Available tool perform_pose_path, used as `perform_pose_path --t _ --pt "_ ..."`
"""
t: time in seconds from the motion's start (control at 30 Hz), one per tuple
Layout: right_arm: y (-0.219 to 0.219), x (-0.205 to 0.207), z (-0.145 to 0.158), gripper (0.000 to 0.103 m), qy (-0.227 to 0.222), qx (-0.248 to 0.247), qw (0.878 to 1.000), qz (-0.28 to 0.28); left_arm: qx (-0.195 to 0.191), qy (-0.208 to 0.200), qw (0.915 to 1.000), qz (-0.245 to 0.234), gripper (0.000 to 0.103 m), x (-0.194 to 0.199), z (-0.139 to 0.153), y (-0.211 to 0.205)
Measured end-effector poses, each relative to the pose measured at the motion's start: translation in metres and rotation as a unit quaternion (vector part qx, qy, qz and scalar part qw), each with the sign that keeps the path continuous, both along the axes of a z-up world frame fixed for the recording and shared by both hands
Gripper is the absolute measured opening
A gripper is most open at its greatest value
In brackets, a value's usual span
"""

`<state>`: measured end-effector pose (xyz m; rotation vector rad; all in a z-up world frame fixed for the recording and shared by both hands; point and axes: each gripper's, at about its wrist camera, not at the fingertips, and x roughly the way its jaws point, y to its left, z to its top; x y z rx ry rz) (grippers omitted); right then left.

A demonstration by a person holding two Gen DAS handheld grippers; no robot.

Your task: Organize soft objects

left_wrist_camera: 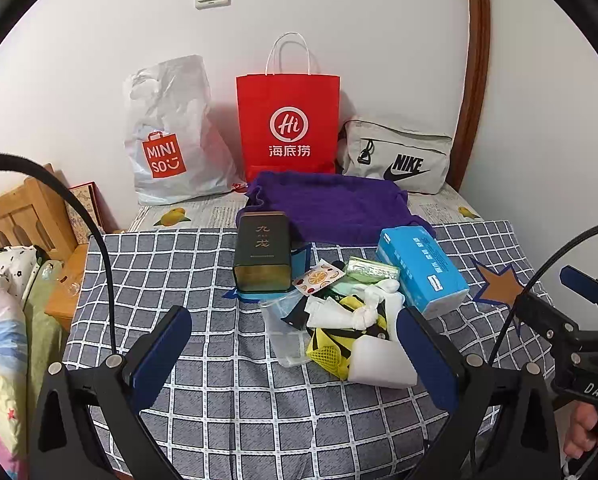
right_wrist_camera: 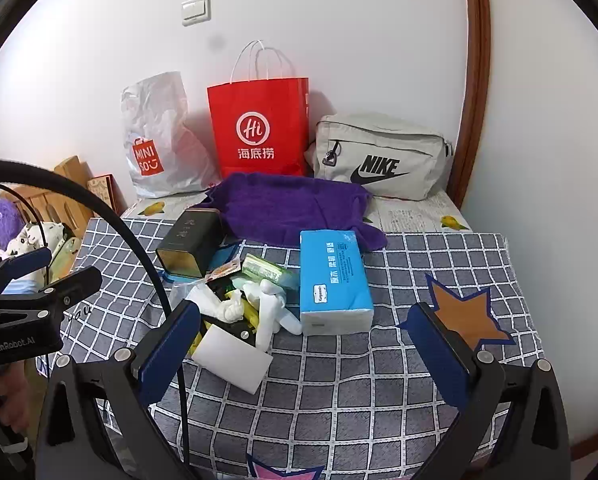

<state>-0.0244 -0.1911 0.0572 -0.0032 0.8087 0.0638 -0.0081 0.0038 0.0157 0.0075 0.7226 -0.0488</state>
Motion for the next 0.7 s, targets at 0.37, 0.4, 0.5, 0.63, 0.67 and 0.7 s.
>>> perform_pose_path --t 0.37,0.4,0.5,0.63,0.67,0.7 --pt "-0.005 0.0019 0.0006 0.102 0.002 0.004 1.0 -0.005 0.003 0.002 1.0 -0.003 0.103 -0.0018 -0.0024 -0.003" --pt "-0.0053 0.0014 0.0001 0.102 0.002 0.003 1.0 -0.005 0.003 0.0 1.0 -0.004 0.103 -0.0024 -0.003 -0.0025" --pt "-0.0049 0.0003 0.0002 0.102 0.002 0.001 1.0 -0.002 0.005 -0.002 1.0 -0.004 0.103 -0.0026 -0.0038 -0.0028" --pt "-0.004 -0.0008 0.0014 0.102 0.002 0.002 1.0 -0.001 0.005 -0.005 1.0 -0.005 0.103 -0.0044 -0.0041 -0.0035" --pt "-0.0032 -0.0012 0.0018 0.102 0.001 0.001 1.0 -0.001 0.007 -0.005 1.0 -0.004 0.103 -0.0046 -0.0042 -0.0037" --pt "-0.0028 -0.0017 0.0023 0.102 0.001 0.0 1.0 0.0 0.007 -0.006 0.9999 -0.004 0.103 -0.0053 -0.0042 -0.0036"
